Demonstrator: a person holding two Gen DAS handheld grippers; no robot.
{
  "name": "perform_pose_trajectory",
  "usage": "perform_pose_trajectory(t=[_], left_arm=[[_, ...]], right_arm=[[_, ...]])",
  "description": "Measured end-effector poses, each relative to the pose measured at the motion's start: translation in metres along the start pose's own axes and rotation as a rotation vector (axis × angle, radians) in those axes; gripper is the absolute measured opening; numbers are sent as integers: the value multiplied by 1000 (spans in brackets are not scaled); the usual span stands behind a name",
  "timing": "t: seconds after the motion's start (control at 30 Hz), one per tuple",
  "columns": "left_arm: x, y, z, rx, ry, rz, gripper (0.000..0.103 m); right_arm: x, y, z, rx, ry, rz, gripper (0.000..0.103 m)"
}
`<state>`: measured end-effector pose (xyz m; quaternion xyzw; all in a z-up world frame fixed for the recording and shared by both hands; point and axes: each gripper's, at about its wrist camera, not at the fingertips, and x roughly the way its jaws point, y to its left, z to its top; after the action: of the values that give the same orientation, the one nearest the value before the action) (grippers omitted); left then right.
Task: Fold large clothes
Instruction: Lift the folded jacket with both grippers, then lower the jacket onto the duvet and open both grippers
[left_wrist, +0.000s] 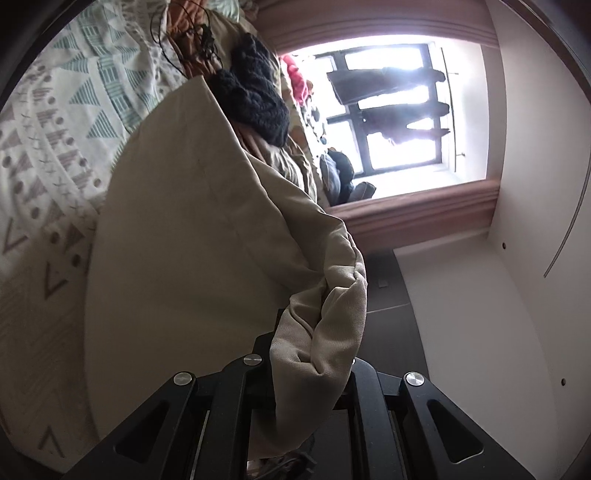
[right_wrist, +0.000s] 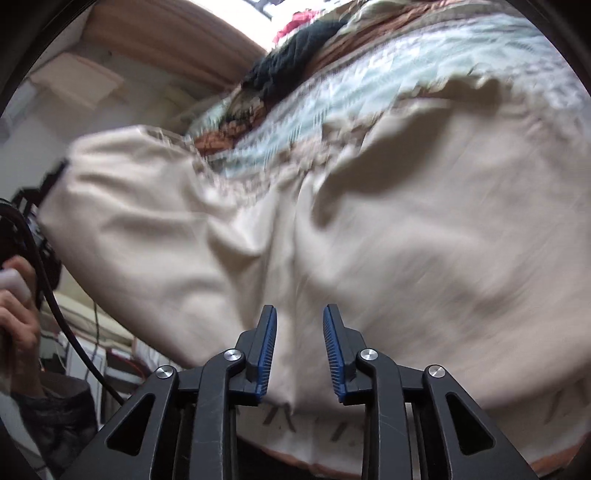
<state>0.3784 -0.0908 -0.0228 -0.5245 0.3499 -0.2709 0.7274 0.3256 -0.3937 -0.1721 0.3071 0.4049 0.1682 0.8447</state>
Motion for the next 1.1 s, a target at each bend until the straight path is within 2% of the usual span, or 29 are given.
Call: perform_pose_trajectory(t=[0.13,0.27,0.33,0.43,0.63,0.77,0.83,1.1], left_arm=[[34,-11,-10,-9,48,-19,9],[68,-21,-23,11,103,-21,9],[86,-25,-31,18,138,-20,9],[114,-29,-46,30,193,-20,9],[179,-23,-87,38,329,5,9],[213,-6,-118,22,421,45,9],[221,-1,-131,29,445,56,9],[231,-4,-187,102,555,74,9]], right_arm=[[-42,-28,24,30,-129,-47,28],[-55,-64,30,135,-196,-21,28],[-53,-79,24,173,-198,-25,28],[-54,-92,23,209,-186,-83,28],[-87,-122,21,303,-256,-145,28],[-91,-144,21,372,-247,-134,28],[-95,-150,20,397,-251,-113,28],[-114,-160,16,437,-297,-126,28]])
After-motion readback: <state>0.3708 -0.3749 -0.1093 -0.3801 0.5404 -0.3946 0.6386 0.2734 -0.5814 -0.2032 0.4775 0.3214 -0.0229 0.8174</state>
